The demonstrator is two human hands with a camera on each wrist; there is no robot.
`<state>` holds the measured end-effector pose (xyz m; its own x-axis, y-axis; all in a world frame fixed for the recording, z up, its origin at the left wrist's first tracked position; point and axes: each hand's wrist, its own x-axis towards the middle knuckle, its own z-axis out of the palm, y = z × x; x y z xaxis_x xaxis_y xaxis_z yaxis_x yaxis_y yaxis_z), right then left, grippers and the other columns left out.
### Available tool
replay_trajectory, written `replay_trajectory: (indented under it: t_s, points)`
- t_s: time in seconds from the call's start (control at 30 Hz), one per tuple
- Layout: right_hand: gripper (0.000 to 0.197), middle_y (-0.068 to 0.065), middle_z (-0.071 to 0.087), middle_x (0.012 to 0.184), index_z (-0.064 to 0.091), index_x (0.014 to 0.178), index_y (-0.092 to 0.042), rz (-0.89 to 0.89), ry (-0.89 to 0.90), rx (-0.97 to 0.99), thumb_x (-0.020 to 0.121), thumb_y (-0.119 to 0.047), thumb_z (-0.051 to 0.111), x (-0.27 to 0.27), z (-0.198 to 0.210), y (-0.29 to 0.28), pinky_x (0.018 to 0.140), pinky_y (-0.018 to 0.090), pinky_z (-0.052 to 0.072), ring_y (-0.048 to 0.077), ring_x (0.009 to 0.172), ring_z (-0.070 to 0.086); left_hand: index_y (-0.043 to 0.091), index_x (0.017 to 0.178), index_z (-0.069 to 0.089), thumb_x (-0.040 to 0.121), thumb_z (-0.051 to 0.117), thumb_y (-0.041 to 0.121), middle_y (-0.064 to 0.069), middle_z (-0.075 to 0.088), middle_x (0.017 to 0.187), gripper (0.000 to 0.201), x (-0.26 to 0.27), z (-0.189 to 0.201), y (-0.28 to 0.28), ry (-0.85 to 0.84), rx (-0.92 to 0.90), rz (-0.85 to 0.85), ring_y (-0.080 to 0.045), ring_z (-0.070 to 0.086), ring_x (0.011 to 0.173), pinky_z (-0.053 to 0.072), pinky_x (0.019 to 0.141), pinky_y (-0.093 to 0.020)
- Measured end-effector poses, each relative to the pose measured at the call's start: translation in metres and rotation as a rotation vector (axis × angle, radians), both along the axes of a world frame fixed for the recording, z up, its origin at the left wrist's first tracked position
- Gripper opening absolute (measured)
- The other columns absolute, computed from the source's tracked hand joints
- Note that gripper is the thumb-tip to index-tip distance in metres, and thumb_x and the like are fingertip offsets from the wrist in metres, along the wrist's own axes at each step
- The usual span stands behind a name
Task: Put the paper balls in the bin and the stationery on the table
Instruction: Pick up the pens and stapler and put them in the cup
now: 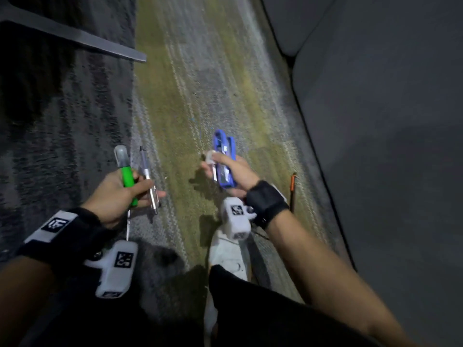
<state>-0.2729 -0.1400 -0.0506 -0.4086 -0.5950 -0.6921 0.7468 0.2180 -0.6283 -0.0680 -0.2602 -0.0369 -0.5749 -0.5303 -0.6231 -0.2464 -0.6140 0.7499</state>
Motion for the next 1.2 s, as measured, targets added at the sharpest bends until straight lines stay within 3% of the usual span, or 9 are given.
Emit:
replay_trajectory:
  t_s: [0.17,0.3,0.43,0.57,0.73,0.8,0.9,1.07,1.2]
  points:
    - [0.013,0.003,0.066,0.057,0.058,0.091,-0.005,-0.035,0.333,0.299,0.084,0.006,0.061,-0.052,-0.001,0.131,0.044,0.022,0.052,0.013,0.048,0.065,0.017,0.068,0.035,0.09,0.051,-0.004,-0.006,0.048,0.068,0.034,-0.024,-0.007,0.02,-0.008,-0.013,-0.15,-0.03,0.072,0.078,0.059,0.067,-0.037]
    - [0.034,0.018,0.057,0.066,0.047,0.104,-0.004,-0.016,0.392,0.487,0.079,0.012,0.064,-0.086,0.0,0.18,0.041,0.029,0.052,0.021,0.042,0.061,0.016,0.07,0.035,0.089,0.051,-0.004,-0.01,0.049,0.07,0.032,-0.026,-0.011,0.029,-0.03,-0.025,-0.209,-0.032,0.072,0.077,0.059,0.068,-0.042]
    - [0.018,0.022,0.065,0.06,0.054,0.095,0.006,0.012,0.146,0.543,0.081,0.004,0.065,-0.099,0.002,0.189,0.041,0.026,0.053,0.023,0.042,0.064,0.015,0.07,0.035,0.089,0.053,-0.003,-0.013,0.049,0.071,0.031,-0.019,-0.013,0.029,-0.053,-0.03,-0.231,-0.038,0.071,0.08,0.06,0.068,-0.045]
    - [0.015,0.017,0.068,0.063,0.06,0.09,0.005,0.005,-0.061,0.546,0.082,-0.005,0.067,-0.108,0.005,0.192,0.049,0.024,0.055,0.02,0.05,0.065,0.014,0.071,0.036,0.088,0.053,-0.004,-0.016,0.05,0.076,0.03,-0.014,-0.012,0.025,-0.058,-0.024,-0.208,-0.034,0.072,0.077,0.06,0.066,-0.042]
    - [0.032,0.019,0.062,0.068,0.05,0.106,-0.001,0.23,0.078,0.499,0.079,0.011,0.064,-0.074,0.009,0.171,0.042,0.027,0.053,0.023,0.041,0.061,0.017,0.069,0.035,0.088,0.052,-0.005,-0.013,0.053,0.07,0.034,-0.012,-0.011,0.027,-0.075,-0.021,-0.189,-0.033,0.073,0.073,0.06,0.057,-0.031]
    - [0.046,0.014,0.055,0.081,0.045,0.108,-0.006,0.211,0.212,0.514,0.074,0.02,0.062,-0.054,-0.002,0.16,0.04,0.034,0.055,0.025,0.049,0.062,0.016,0.07,0.034,0.088,0.052,-0.006,-0.012,0.053,0.07,0.034,-0.014,-0.011,0.029,-0.082,-0.023,-0.19,-0.032,0.073,0.071,0.06,0.057,-0.031]
    - [0.056,0.009,0.054,0.091,0.041,0.117,-0.01,0.15,0.324,0.618,0.073,0.017,0.063,-0.037,-0.014,0.152,0.053,0.045,0.057,0.026,0.064,0.06,0.016,0.071,0.034,0.089,0.052,-0.005,-0.009,0.053,0.067,0.033,-0.014,-0.011,0.032,-0.084,-0.013,-0.178,-0.033,0.073,0.072,0.061,0.064,-0.038]
    - [0.039,0.016,0.06,0.084,0.055,0.107,-0.004,0.087,0.322,0.671,0.074,0.015,0.065,-0.035,-0.013,0.146,0.05,0.04,0.058,0.027,0.061,0.061,0.016,0.072,0.035,0.088,0.054,-0.003,0.002,0.061,0.054,0.031,-0.009,-0.006,0.034,-0.08,-0.03,-0.198,-0.035,0.073,0.077,0.061,0.064,-0.032]
    - [0.017,0.022,0.06,0.079,0.057,0.09,0.004,-0.025,0.255,0.587,0.077,0.012,0.066,-0.043,-0.001,0.151,0.047,0.037,0.059,0.03,0.058,0.065,0.013,0.076,0.036,0.089,0.053,-0.003,-0.009,0.055,0.074,0.027,-0.006,-0.005,0.036,-0.072,-0.051,-0.202,-0.032,0.074,0.074,0.06,0.06,-0.028]
